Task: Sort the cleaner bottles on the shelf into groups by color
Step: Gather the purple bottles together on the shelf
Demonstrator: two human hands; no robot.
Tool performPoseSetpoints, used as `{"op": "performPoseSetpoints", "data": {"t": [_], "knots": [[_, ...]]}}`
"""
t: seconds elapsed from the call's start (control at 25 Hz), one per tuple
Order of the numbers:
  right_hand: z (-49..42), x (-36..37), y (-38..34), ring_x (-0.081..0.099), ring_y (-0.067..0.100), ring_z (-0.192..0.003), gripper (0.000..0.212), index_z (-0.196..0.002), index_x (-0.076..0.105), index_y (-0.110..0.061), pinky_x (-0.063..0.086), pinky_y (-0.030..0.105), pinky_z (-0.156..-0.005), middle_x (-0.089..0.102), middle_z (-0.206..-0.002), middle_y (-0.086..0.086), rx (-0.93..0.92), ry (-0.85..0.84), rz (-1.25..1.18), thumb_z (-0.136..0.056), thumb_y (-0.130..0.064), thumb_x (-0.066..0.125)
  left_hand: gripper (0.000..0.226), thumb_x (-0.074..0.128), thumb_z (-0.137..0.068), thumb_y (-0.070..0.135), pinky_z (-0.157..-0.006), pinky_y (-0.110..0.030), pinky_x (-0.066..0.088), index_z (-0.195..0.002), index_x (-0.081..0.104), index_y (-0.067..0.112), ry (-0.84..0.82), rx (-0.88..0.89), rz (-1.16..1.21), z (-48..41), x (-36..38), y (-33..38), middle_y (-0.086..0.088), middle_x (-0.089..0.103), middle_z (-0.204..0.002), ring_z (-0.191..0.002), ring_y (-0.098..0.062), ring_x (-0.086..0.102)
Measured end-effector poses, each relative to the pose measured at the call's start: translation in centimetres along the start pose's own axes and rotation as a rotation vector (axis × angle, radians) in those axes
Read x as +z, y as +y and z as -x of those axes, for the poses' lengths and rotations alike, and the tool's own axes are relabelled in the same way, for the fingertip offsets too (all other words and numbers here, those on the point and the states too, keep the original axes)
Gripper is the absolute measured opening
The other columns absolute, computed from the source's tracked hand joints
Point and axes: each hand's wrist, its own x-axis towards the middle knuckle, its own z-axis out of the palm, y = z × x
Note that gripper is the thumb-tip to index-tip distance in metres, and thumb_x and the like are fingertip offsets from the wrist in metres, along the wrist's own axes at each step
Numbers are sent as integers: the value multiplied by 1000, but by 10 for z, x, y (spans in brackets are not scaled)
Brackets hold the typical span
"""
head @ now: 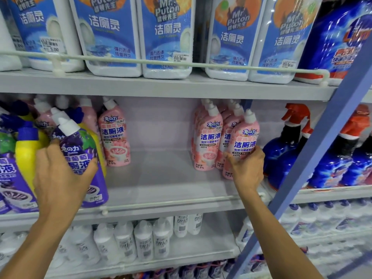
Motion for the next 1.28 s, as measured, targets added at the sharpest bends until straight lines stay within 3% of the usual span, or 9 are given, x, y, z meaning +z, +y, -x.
{"op": "performPoseSetpoints", "data": {"t": [0.2, 0.36, 0.52, 0.72, 0.88, 1.0, 1.12, 1.2, 1.28], "knots": [[-1, 0, 6, 64, 30, -104, 89, -126, 47, -20, 59, 52, -73, 61, -116, 5, -61, -30, -23, -60, -70, 82, 74, 84, -79, 29, -89, -57, 46, -136, 43, 6, 6, 41, -35, 7, -3, 8, -22, 50, -121, -117, -39, 46], [-1, -3, 9, 65, 29, -105, 86, -132, 44, -22, 60, 48, -75, 60, -120, 4, -81, -78, -52, -65, -57, 87, 75, 81, -82, 29, -95, -55, 46, -141, 40, 6, 19, 42, -30, 13, -4, 14, -21, 50, -125, -123, -37, 44], [1, -2, 21, 57, 34, -120, 92, -148, 28, -17, 56, 54, -90, 51, -136, 12, -177, -175, -39, -78, -44, 82, 73, 76, -86, 34, -97, -54, 45, -142, 38, 5, 5, 40, -63, 11, -4, 17, -21, 51, -129, -124, -36, 43], [7, -15, 28, 53, 34, -124, 84, -148, 27, -14, 53, 53, -95, 48, -139, 13, -226, -290, -73, -86, -46, 73, 75, 74, -88, 33, -93, -55, 45, -144, 34, 4, -26, 33, -150, 15, -7, 20, -22, 49, -131, -125, -40, 45], [21, -33, 36, 53, 41, -119, 76, -143, 33, -3, 53, 52, -94, 49, -134, 20, -258, -421, 73, -89, -42, 69, 86, 77, -86, 32, -89, -60, 47, -148, 25, 0, -150, -24, -189, 20, -17, 21, -28, 47, -134, -124, -48, 47], [37, -51, 26, 54, 39, -118, 61, -136, 45, -3, 49, 46, -93, 53, -131, 18, -369, -536, 220, -93, -42, 65, 74, 75, -87, 38, -83, -59, 50, -134, 38, -5, -228, -5, -309, 44, -20, 31, -30, 51, -125, -112, -51, 52], [57, -64, 6, 47, 36, -131, 64, -143, 45, -6, 44, 45, -106, 51, -141, 16, -569, -770, 295, -98, -50, 54, 63, 63, -89, 55, -88, -52, 51, -122, 52, 2, -489, 171, -417, 82, -17, 45, -24, 56, -122, -112, -46, 55], [68, -65, -13, 43, 36, -136, 69, -146, 43, -7, 40, 47, -111, 48, -145, 15, -691, -887, 356, -99, -58, 44, 64, 53, -91, 64, -93, -46, 50, -125, 51, 9, -718, 347, -460, 100, -15, 53, -17, 55, -125, -119, -39, 53], [79, -62, -30, 41, 37, -138, 76, -147, 42, -10, 39, 48, -112, 47, -147, 13, -795, -946, 402, -97, -67, 37, 64, 47, -93, 65, -98, -43, 46, -131, 50, 13, -845, 469, -498, 111, -15, 62, -13, 53, -129, -124, -35, 50]]}}
